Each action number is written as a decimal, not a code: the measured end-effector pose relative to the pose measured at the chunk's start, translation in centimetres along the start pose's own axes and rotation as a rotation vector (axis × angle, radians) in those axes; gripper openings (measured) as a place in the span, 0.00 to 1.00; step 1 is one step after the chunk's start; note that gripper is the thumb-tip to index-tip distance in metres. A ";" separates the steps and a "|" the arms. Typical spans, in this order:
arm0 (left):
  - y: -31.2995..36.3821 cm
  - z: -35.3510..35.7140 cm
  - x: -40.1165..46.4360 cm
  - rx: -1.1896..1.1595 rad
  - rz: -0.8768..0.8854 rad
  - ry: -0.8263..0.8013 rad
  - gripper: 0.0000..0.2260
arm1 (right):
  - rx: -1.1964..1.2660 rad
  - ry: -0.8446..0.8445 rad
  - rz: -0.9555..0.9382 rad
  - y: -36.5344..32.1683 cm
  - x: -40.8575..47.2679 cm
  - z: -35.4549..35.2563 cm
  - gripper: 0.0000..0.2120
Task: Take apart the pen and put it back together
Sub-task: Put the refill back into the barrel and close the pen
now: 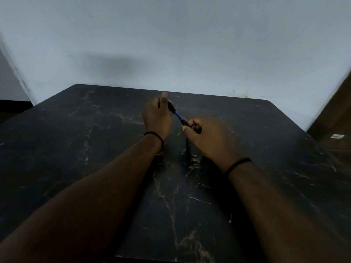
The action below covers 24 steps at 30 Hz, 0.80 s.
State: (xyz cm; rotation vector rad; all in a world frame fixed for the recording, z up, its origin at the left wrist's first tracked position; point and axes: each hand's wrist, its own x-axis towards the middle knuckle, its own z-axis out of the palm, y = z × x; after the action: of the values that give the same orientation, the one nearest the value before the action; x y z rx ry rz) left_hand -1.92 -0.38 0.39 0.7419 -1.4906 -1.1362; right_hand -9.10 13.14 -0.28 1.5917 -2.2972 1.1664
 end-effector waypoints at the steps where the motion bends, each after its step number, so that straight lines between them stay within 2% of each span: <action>1: 0.1 0.1 -0.2 -0.027 -0.007 -0.020 0.18 | 0.003 0.019 0.005 0.1 0.0 0.0 0.09; 6: 0.4 0.2 -1.1 -0.142 -0.089 -0.156 0.16 | -0.063 0.118 0.046 0.5 0.5 0.0 0.09; 10: 0.6 0.3 -1.5 -0.231 -0.141 -0.262 0.12 | -0.037 0.170 0.123 0.8 0.6 -0.3 0.09; 13: 0.4 0.1 -1.3 -0.298 -0.198 -0.302 0.13 | -0.006 0.226 0.130 0.9 0.5 -0.4 0.09; 16: 0.1 -0.1 -1.2 -0.341 -0.241 -0.333 0.14 | -0.011 0.226 0.125 0.8 0.3 -0.5 0.07; 21: 0.0 -0.2 -1.0 -0.385 -0.237 -0.388 0.08 | 0.007 0.216 0.126 0.3 0.3 -0.7 0.06; 24: 0.0 -0.2 -1.0 -0.399 -0.240 -0.407 0.07 | -0.009 0.213 0.126 0.2 0.1 -0.9 0.06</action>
State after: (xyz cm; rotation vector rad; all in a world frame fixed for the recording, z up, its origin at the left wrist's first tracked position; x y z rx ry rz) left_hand -1.51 0.49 -0.01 0.4330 -1.4562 -1.7865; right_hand -9.56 13.68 0.30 1.2666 -2.2867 1.2827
